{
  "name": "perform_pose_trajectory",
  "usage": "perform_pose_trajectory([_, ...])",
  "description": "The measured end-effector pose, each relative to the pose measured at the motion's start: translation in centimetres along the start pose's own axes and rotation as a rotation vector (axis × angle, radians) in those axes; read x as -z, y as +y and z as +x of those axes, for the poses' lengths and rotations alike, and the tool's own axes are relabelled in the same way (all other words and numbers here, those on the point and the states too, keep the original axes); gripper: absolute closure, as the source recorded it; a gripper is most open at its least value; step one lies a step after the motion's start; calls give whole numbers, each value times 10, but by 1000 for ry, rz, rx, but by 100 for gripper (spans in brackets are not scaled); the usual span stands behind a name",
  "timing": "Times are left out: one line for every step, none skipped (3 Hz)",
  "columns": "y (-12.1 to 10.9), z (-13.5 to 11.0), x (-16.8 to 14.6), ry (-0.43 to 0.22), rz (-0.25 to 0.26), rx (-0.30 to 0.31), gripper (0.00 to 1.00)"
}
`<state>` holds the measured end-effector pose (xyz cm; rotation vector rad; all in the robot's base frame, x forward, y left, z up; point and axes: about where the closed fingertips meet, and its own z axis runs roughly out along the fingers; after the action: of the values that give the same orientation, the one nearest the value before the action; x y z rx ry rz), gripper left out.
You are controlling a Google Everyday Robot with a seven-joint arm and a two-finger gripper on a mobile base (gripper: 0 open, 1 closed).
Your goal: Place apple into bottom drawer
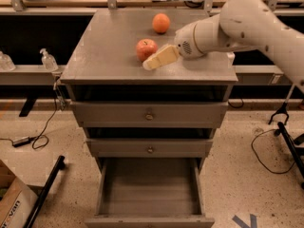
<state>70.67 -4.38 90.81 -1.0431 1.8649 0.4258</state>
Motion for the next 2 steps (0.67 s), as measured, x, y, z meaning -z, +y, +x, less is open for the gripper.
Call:
perform_pose_trajectory([0, 3, -30, -24, -21, -40, 0])
perform_pose_trajectory([-11, 3, -67, -51, -16, -75, 0])
